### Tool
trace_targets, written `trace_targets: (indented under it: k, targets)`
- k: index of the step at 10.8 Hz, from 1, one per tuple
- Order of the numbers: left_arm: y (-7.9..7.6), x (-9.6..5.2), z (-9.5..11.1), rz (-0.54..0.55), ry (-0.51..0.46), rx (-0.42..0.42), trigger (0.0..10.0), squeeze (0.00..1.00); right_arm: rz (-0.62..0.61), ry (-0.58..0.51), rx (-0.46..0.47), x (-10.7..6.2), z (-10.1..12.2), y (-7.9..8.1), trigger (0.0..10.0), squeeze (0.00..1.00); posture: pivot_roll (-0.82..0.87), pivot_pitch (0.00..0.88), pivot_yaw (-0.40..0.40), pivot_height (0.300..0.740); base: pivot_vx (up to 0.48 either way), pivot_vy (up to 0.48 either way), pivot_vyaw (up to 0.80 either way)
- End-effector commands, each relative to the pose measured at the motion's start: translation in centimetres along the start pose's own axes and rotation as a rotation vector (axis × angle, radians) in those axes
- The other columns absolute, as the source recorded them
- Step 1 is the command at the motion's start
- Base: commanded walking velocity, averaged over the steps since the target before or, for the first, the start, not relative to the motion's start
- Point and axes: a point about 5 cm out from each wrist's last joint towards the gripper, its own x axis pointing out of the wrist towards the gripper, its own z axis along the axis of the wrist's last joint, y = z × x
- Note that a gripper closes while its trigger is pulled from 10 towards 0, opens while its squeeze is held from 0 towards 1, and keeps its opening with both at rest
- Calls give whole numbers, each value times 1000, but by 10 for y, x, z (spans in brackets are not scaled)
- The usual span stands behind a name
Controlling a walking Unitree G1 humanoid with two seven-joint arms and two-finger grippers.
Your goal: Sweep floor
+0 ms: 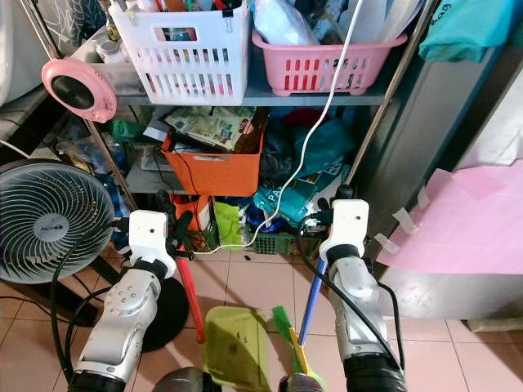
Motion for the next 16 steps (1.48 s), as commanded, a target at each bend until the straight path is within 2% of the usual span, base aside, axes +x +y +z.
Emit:
trace_targets:
  k: [1,10,15,16]
  targets:
    - [3,3,8,11,-35,19,10000,0,4,16,-3,1,-2,1,10000,0,-8,0,71,740,-274,0,0]
    - [0,3,6,13,-28,8,10000,0,24,29,-13,1,-4,2,10000,0,-11,0,60,740,-291,0,0]
    - [-1,4,4,0,-23,-19,10000,0,47,36,-2,3,-7,5,10000,0,-10,0,57,740,0,0,0]
    - [-2,5,3,-3,-18,-45,10000,0,48,38,3,5,-7,5,10000,0,-11,0,60,740,0,480,0]
